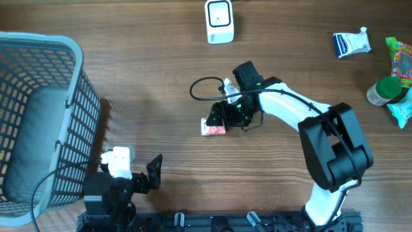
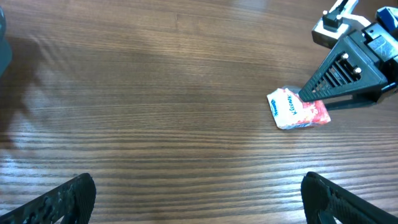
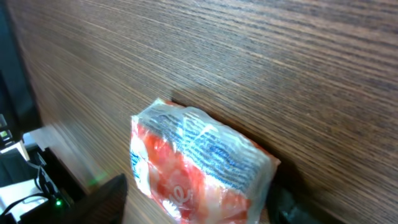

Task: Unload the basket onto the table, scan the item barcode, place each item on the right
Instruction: 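Lift red-white box with right gripper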

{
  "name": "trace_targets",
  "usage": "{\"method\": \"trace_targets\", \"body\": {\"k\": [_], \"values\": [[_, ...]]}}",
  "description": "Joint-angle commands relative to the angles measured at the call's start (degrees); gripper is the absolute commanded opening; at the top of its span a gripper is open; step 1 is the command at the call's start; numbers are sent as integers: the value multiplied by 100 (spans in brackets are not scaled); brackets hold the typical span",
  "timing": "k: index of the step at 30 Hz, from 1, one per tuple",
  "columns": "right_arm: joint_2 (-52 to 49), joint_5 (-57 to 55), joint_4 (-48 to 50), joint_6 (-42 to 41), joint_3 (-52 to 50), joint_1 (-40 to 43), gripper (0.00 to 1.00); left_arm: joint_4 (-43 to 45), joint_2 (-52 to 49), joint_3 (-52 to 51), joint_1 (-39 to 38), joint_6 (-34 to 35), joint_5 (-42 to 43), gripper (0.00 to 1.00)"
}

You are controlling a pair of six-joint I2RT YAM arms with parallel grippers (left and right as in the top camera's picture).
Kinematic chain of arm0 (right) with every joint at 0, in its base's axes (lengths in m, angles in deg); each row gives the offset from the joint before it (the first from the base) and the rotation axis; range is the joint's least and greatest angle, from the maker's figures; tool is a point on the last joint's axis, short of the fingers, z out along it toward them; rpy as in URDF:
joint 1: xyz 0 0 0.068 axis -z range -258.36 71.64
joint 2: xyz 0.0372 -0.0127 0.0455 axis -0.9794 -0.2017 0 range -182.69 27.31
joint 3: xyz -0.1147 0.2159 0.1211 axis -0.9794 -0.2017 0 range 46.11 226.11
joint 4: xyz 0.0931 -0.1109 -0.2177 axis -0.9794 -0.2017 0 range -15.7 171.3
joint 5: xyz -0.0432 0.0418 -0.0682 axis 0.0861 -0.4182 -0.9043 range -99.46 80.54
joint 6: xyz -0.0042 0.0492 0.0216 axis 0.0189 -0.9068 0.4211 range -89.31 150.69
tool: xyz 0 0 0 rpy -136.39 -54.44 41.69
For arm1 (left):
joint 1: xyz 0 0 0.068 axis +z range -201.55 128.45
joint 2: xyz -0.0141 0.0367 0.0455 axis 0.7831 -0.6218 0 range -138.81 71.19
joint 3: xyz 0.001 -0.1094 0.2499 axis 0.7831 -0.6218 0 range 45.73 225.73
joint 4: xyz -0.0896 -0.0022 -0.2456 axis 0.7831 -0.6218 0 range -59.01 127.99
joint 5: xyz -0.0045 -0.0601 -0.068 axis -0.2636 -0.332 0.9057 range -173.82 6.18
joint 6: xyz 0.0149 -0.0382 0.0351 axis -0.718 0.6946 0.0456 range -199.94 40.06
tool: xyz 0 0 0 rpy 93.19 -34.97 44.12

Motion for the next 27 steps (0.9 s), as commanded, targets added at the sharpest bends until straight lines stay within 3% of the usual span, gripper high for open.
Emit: {"method": "trace_targets", "body": {"k": [1, 3, 8, 13, 17, 22, 23, 26, 27], "values": [[-428, -492, -87, 105, -391, -83, 38, 13, 44, 0, 11, -109, 87, 100], [-452, -533, -87, 94, -391, -83, 4, 13, 42, 0, 11, -109, 87, 100], [-439, 7, -413, -490, -236, -20, 4, 15, 42, 0, 11, -109, 87, 100], [-361, 4131, -1829, -1543, 142, 457, 4, 13, 42, 0, 11, -109, 87, 100], [-361, 5090, -2787, -1993, 142, 459, 4, 13, 42, 0, 11, -109, 87, 100], [-361, 5023, -2802, -1899, 142, 461, 4, 15, 44, 0, 11, -109, 87, 100], [-361, 4767, -2627, -1449, 144, 461, 4, 13, 42, 0, 11, -109, 87, 100], [-321, 3652, -2282, -1182, 225, 461, 4, 13, 42, 0, 11, -109, 87, 100], [-201, 2702, -2374, -1126, 474, 461, 4, 13, 42, 0, 11, -109, 87, 100]]}}
